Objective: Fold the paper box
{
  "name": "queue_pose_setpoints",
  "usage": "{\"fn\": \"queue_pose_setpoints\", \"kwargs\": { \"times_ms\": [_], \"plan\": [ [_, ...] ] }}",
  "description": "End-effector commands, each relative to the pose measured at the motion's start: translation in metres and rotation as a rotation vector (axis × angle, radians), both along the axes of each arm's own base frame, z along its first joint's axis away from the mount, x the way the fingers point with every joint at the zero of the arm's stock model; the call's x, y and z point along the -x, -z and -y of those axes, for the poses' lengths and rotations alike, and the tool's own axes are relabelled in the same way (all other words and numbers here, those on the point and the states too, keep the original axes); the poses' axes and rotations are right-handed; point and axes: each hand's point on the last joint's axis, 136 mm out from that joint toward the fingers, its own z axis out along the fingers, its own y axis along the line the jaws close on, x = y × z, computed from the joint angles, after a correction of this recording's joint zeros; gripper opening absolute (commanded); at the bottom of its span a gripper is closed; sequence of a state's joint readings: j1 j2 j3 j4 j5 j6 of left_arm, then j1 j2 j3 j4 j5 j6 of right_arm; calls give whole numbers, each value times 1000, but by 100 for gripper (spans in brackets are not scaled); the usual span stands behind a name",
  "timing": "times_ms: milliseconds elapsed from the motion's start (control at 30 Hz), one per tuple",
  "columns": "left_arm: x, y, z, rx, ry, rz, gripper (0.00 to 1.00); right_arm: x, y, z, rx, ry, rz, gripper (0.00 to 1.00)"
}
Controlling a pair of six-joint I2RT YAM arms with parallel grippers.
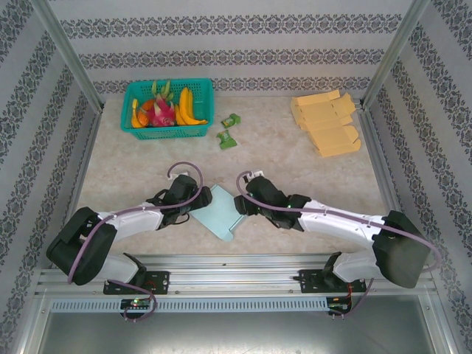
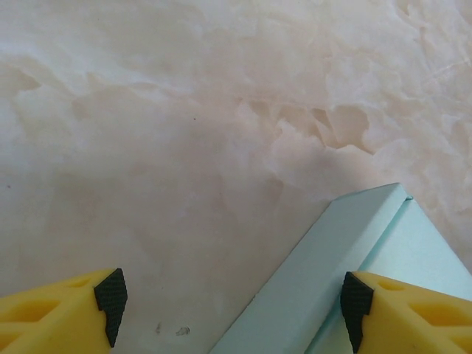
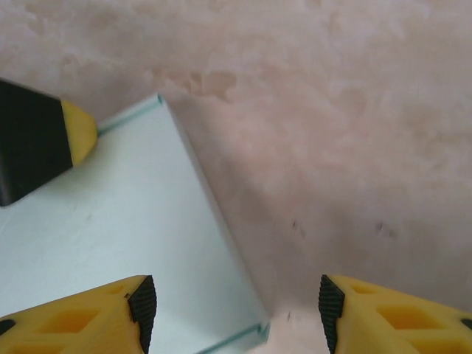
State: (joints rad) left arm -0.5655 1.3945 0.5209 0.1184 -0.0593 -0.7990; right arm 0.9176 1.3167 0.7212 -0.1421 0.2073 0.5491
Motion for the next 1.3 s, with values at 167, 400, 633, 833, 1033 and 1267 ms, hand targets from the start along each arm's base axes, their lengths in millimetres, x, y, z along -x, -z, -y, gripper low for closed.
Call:
{"fn": "queue_pose_setpoints", "kwargs": {
  "times_ms": [167,400,633,833,1033,1267],
  "plan": [
    [15,12,1,-78,-56,-17,80,26,20,-5,-164,220,-70,62],
    [18,12,0,-102,-72,-11,80,40,38,7,-159,313,-85,63],
    [17,11,-5,-116,-92,1,80,58,39,13,-224,349,-117,65],
    [15,9,-2,-106,-89,6,80,58,33,-7,-233,290,-119,64],
    [17,11,0,-105,-81,3,79,40,37,-9,-220,290,-135,63],
    [17,8,4,-99,-66,6,79,29,49,-20,-211,259,-178,61]
  ]
}}
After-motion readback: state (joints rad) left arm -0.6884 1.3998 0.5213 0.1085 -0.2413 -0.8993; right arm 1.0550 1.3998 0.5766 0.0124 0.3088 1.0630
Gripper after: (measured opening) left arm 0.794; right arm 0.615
